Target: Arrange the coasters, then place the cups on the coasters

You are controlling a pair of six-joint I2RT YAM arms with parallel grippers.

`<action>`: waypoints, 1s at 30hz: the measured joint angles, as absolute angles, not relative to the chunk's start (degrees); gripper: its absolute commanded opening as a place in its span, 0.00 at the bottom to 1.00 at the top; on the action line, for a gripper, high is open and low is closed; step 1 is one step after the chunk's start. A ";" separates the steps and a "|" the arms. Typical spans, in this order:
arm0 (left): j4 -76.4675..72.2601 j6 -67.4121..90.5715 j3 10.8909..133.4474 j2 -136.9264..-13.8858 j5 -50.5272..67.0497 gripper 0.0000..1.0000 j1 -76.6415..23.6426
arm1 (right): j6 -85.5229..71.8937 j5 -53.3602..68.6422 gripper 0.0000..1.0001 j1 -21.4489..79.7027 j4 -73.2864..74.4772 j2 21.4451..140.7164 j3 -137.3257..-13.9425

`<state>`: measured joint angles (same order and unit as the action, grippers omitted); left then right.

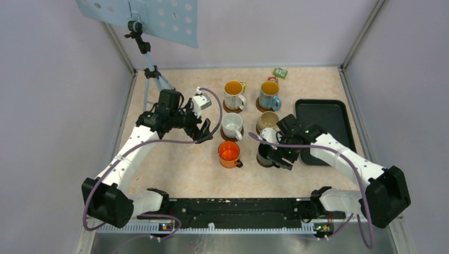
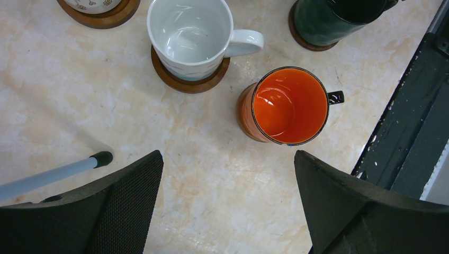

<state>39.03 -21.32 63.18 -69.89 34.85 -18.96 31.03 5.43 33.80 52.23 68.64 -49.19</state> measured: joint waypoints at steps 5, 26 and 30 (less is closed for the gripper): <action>39.09 -21.41 63.18 -69.89 34.87 0.99 -18.96 | 31.16 7.11 0.69 33.95 54.30 68.62 -50.17; 45.01 -23.64 71.07 -73.97 30.06 0.99 -18.96 | 25.32 28.69 0.74 11.79 55.22 69.87 -68.03; 45.10 -22.52 71.68 -74.43 25.69 0.99 -18.98 | 23.70 28.38 0.74 8.32 53.84 70.26 -67.79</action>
